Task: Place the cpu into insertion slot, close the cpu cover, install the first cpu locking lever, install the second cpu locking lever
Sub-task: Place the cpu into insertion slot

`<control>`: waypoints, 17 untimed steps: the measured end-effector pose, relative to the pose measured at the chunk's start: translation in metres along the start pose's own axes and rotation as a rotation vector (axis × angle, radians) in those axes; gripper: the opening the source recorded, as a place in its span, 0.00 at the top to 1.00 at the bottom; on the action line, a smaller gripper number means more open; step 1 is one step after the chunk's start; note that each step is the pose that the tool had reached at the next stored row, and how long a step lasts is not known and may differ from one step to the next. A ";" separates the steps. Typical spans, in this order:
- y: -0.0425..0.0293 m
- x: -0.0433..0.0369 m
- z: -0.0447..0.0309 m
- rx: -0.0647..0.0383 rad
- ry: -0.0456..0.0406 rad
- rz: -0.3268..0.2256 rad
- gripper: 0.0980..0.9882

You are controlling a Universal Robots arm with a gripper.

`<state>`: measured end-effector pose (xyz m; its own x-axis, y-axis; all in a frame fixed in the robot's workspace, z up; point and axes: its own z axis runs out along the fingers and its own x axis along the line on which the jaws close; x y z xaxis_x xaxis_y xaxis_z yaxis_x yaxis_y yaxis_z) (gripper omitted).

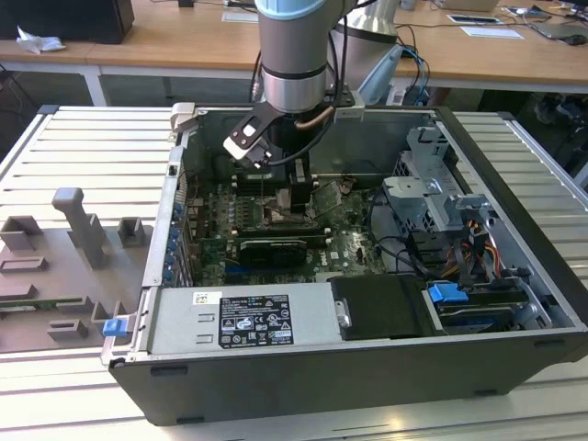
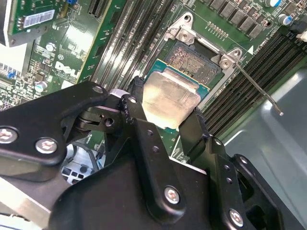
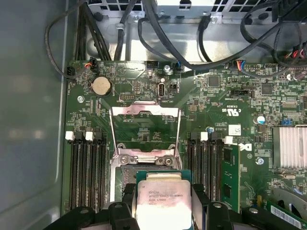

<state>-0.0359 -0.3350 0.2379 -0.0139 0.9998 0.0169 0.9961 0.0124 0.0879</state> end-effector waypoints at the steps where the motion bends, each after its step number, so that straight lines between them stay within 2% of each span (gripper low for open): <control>1: -0.0002 0.0007 0.0029 0.000 0.0000 0.000 0.50; 3: -0.0014 0.0018 0.0090 0.000 0.0000 0.000 0.50; 9: -0.0064 0.0058 0.0155 0.000 0.0003 -0.006 0.50; 12: -0.0071 0.0117 0.0206 -0.001 0.0009 -0.007 0.50; 17: -0.0084 0.0129 0.0271 0.000 0.0002 -0.003 0.50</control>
<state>-0.0421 -0.3217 0.2104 -0.0169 0.9997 0.0169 0.9960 0.0153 0.0884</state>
